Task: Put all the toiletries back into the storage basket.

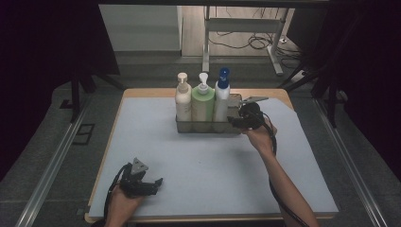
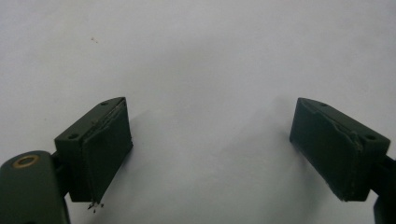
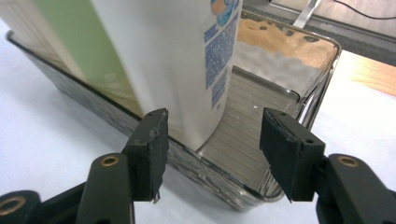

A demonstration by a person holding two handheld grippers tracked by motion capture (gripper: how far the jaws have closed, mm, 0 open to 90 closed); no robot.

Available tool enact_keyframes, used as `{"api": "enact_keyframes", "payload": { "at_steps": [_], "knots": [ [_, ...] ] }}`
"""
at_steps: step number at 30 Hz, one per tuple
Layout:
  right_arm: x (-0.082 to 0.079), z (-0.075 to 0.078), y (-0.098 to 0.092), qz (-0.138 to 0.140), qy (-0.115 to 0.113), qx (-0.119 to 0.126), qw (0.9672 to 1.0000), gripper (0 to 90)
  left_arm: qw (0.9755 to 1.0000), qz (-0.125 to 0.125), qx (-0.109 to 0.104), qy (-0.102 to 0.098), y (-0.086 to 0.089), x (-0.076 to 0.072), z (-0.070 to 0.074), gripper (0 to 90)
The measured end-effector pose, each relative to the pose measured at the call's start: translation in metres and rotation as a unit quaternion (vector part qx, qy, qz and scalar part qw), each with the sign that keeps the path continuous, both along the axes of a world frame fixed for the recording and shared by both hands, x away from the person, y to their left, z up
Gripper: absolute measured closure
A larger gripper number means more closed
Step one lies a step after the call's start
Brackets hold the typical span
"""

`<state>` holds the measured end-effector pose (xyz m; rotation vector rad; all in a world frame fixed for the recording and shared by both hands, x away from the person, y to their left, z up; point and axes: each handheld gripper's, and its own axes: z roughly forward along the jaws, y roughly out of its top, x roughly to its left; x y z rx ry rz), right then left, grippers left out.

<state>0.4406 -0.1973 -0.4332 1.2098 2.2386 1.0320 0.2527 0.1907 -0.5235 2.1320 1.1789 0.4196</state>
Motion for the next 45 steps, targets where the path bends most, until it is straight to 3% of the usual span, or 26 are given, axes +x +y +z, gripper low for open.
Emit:
{"api": "enact_keyframes", "payload": {
  "at_steps": [20, 34, 37, 45],
  "knots": [
    [-0.041, 0.007, -0.014, 0.049, -0.003, -0.001, 0.9988, 26.7, 1.0, 0.0, 0.0, 0.0, 0.0, 0.0, 0.0, 12.3],
    [-0.069, 0.01, -0.031, 0.068, -0.029, -0.013, 0.9972, 7.6, 1.0, 0.0, 0.0, -0.001, 0.0, 0.0, 0.0, 12.3],
    [-0.076, 0.01, -0.036, 0.071, -0.024, -0.017, 0.997, 2.2, 1.0, 0.0, 0.0, -0.001, 0.0, 0.0, 0.0, 12.3],
    [-0.097, 0.01, -0.054, 0.07, -0.011, -0.015, 0.9974, 1.0, 1.0, 0.001, 0.0, -0.001, 0.0, 0.0, 0.0, 12.3]
  ]
}}
